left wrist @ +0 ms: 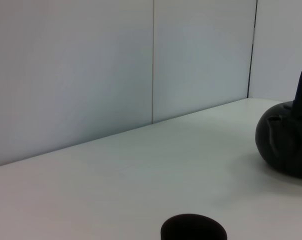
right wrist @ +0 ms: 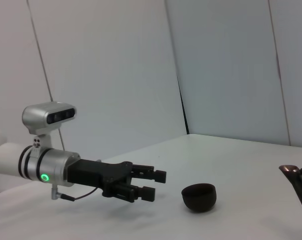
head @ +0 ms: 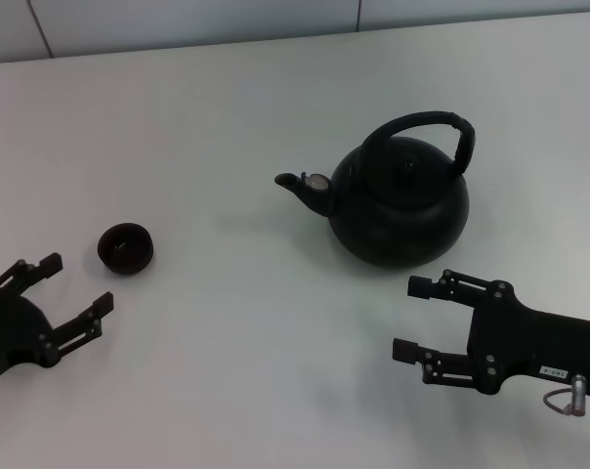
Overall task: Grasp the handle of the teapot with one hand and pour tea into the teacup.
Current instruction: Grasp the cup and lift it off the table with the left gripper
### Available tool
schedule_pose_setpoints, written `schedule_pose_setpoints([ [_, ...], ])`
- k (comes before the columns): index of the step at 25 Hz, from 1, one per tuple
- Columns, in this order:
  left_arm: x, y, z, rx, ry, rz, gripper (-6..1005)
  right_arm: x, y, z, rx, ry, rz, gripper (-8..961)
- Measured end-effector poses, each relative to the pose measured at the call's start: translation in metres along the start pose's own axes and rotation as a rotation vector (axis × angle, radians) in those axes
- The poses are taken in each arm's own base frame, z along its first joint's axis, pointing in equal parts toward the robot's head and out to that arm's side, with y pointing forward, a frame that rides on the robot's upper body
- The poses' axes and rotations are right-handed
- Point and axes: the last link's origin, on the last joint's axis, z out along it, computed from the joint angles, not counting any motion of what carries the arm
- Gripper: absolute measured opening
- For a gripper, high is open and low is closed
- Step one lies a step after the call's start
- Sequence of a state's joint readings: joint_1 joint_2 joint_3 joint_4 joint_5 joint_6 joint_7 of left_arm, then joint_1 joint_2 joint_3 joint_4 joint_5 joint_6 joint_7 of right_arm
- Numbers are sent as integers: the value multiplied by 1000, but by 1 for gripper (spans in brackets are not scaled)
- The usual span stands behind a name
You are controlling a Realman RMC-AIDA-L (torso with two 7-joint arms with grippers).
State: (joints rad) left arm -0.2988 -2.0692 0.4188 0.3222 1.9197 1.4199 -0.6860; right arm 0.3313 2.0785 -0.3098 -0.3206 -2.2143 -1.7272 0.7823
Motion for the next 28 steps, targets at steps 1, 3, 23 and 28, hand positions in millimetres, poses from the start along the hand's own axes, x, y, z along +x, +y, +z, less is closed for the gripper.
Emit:
schedule_pose_setpoints([
  [1, 0, -1, 4, 1, -5, 0, 840, 0, 0, 0, 0, 0, 0, 790],
  [3, 1, -1, 10, -1, -10, -3, 840, 0, 0, 0, 0, -1, 0, 790],
  [23, 16, -10, 55, -20, -45, 27, 841, -2, -1, 0, 4, -9, -2, 789],
  [28, 15, -9, 60, -36, -68, 44, 841, -2, -2, 0, 2, -9, -4, 790],
])
